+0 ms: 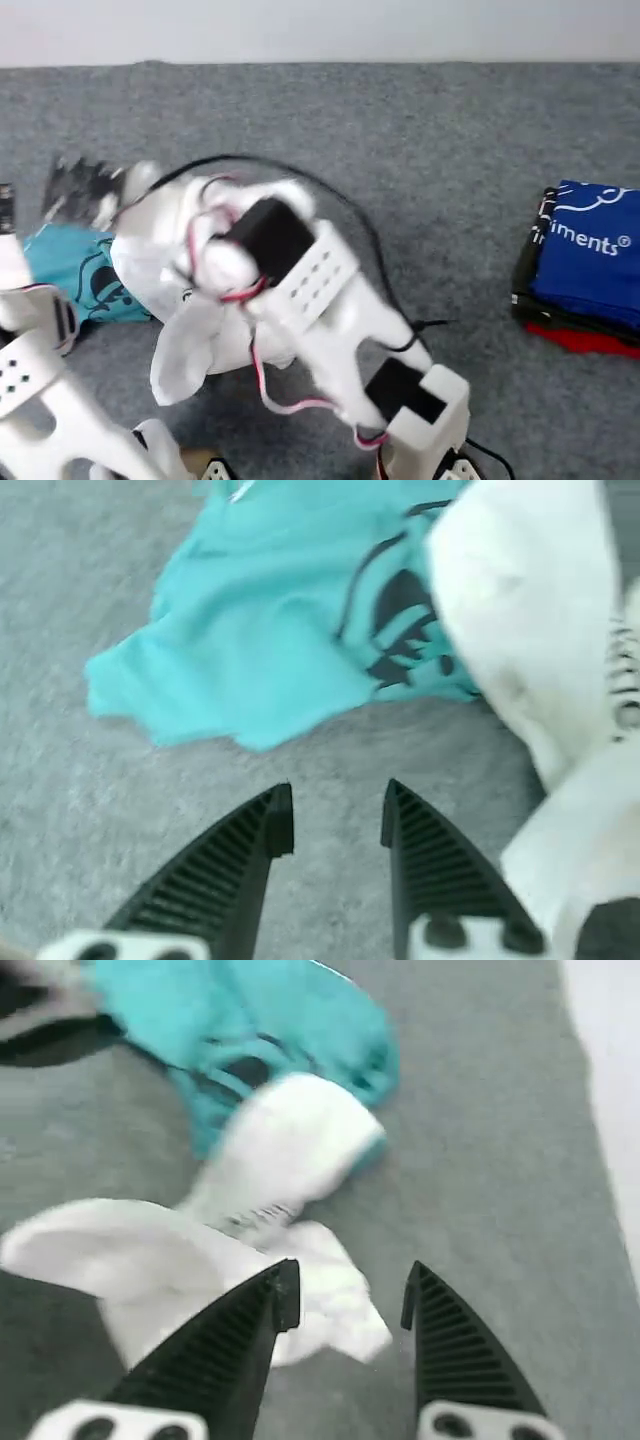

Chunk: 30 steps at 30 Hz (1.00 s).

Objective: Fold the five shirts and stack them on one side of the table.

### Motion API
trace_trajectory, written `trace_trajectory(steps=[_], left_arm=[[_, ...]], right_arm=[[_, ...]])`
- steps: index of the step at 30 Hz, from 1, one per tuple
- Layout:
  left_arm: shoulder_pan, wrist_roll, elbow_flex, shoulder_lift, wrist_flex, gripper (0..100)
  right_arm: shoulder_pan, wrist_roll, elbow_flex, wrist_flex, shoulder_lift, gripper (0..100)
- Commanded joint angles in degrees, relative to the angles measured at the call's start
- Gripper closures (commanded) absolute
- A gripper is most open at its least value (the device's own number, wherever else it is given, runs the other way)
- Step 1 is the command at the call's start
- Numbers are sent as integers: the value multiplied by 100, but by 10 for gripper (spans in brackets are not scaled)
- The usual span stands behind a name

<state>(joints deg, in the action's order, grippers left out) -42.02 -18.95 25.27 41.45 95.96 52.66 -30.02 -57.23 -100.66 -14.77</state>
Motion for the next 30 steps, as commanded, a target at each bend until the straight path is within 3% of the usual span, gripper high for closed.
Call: trace_trajectory(steps=[1, 5, 8, 14, 19, 23, 30], left_arm=[[607, -53, -163, 0, 308, 848], [1046, -123, 233, 44, 475, 848], [1231, -607, 963, 114, 466, 810], [1152, -1398, 1209, 79, 404, 759], [1213, -1503, 1376, 79, 360, 758], [1679, -1495, 1895, 88, 211, 761], [1855, -905, 2686, 88, -782, 782]], right_arm=[[-901, 62, -26, -224, 321, 819], [-1798, 70, 44, -224, 321, 861], [-2325, 62, 404, -224, 374, 895], [-3125, 62, 923, -224, 382, 900], [-3398, 62, 1301, -224, 374, 901], [-3442, 62, 1653, -224, 365, 901], [-3451, 62, 1899, -224, 365, 901]])
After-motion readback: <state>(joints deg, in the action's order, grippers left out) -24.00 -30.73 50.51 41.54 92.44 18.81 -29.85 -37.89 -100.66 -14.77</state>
